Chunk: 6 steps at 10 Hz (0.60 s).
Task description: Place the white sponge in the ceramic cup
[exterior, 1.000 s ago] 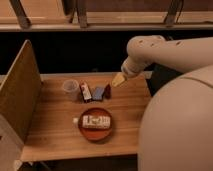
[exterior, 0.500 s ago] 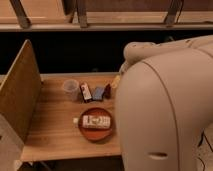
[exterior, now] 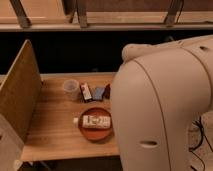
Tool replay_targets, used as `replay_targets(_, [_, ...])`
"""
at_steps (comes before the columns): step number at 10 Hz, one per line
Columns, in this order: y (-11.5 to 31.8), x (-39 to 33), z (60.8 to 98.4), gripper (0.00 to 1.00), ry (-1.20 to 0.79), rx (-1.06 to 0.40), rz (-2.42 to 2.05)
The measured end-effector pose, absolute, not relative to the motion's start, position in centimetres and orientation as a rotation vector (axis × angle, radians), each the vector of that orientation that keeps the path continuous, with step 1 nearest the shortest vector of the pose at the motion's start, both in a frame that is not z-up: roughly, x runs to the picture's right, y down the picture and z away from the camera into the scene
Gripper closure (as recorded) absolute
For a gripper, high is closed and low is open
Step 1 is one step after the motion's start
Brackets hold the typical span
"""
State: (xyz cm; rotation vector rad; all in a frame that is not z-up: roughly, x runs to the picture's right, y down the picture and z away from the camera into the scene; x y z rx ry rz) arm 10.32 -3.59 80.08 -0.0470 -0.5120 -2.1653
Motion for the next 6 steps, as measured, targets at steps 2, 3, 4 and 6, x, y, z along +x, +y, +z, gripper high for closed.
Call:
replay_targets(2, [-3.6, 13.9, 79.1, 0.2, -0.491, -0.109, -2.058])
replay_targets(3, [-3.5, 14.6, 78.9, 0.2, -0.497, -0.125, -2.021])
replay_targets(4, [-3.2, 14.4, 78.9, 0.2, -0.515, -0.129, -1.994])
replay_targets(6, [-2.9, 11.4, 80.1, 0.2, -0.557, -0.108, -2.0])
